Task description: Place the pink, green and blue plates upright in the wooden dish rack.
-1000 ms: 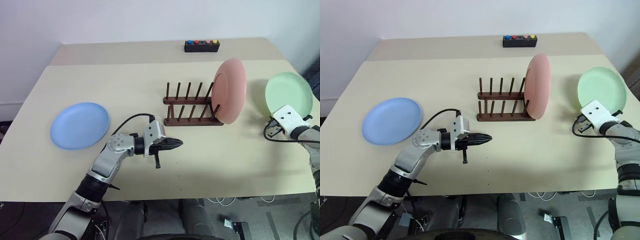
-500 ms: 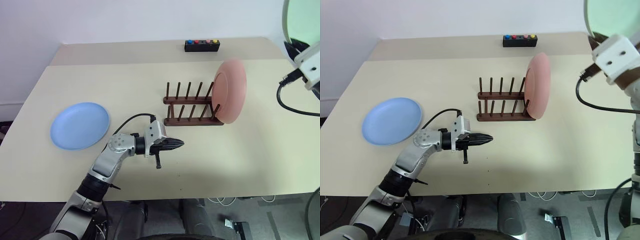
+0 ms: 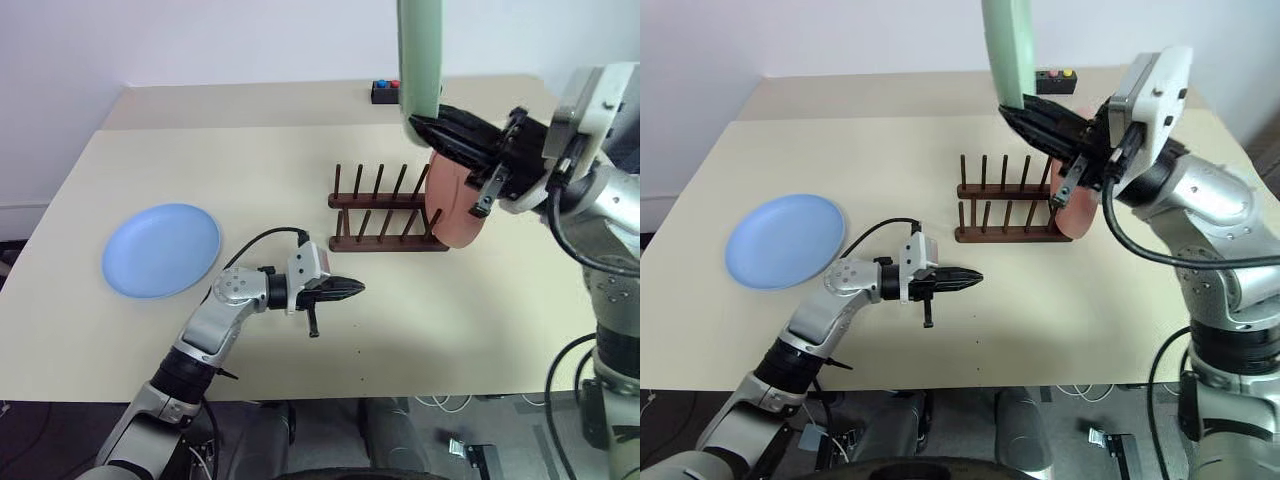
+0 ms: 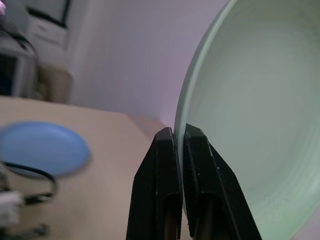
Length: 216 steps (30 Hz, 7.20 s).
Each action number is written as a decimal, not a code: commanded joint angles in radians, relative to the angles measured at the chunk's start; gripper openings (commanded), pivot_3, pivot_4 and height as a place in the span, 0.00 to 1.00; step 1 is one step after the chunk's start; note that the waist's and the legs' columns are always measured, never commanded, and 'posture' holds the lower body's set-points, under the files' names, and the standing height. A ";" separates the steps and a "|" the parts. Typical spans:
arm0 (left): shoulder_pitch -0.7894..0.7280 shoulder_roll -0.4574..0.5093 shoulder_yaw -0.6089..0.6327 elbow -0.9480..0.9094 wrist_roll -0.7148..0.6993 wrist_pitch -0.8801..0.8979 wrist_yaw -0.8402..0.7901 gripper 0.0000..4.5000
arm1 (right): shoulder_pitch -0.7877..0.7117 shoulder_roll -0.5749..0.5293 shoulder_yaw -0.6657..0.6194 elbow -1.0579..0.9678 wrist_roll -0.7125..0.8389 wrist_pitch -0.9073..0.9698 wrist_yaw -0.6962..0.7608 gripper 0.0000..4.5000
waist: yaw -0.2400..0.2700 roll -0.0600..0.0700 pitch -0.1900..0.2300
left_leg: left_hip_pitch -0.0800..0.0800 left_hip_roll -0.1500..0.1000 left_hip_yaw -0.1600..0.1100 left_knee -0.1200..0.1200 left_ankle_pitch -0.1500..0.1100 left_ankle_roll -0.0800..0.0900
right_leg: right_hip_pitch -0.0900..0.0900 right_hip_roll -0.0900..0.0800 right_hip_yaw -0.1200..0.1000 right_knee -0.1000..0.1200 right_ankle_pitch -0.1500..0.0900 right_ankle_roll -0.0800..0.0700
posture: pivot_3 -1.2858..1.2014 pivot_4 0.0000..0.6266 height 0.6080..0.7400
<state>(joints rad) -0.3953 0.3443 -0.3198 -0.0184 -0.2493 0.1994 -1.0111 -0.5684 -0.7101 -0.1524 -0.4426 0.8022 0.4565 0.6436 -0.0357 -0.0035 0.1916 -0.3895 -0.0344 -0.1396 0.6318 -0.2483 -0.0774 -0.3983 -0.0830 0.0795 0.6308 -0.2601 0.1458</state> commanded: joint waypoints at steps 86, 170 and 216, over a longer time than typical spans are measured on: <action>0.007 0.002 0.027 -0.039 -0.006 0.004 0.015 0.00 | 0.132 0.058 -0.131 0.128 0.143 0.274 -0.005 1.00 | 0.000 0.000 0.000 | -0.001 0.000 0.000 -0.001 0.000 0.000 | -0.001 0.000 0.000 0.000 0.000 0.000 | 0.52 0.24 1.00; -0.143 0.170 0.764 -0.167 -0.157 0.476 0.789 0.00 | 0.014 0.090 0.326 0.137 -0.738 -0.420 0.172 1.00 | 0.019 -0.012 0.003 | -0.002 0.001 0.000 -0.001 0.001 -0.002 | -0.005 -0.001 -0.001 0.001 0.001 -0.002 | 0.52 0.24 1.00; -0.405 -0.224 0.486 -0.451 -0.116 0.558 0.982 0.21 | -0.123 0.200 0.430 0.414 -1.355 -0.730 -0.215 0.00 | 0.016 -0.014 0.004 | -0.003 0.000 0.001 -0.001 0.001 -0.003 | -0.006 0.000 -0.001 0.001 0.001 -0.001 | 0.52 0.24 1.00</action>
<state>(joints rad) -0.8014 0.1324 0.1411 -0.4230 -0.3218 0.7697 -0.0189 -0.6884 -0.5000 0.2959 -0.0122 -0.5478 -0.2611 0.4487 -0.0197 -0.0171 0.1953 -0.3923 -0.0342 -0.1390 0.6304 -0.2470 -0.0802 -0.4044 -0.0828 0.0784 0.6322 -0.2586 0.1443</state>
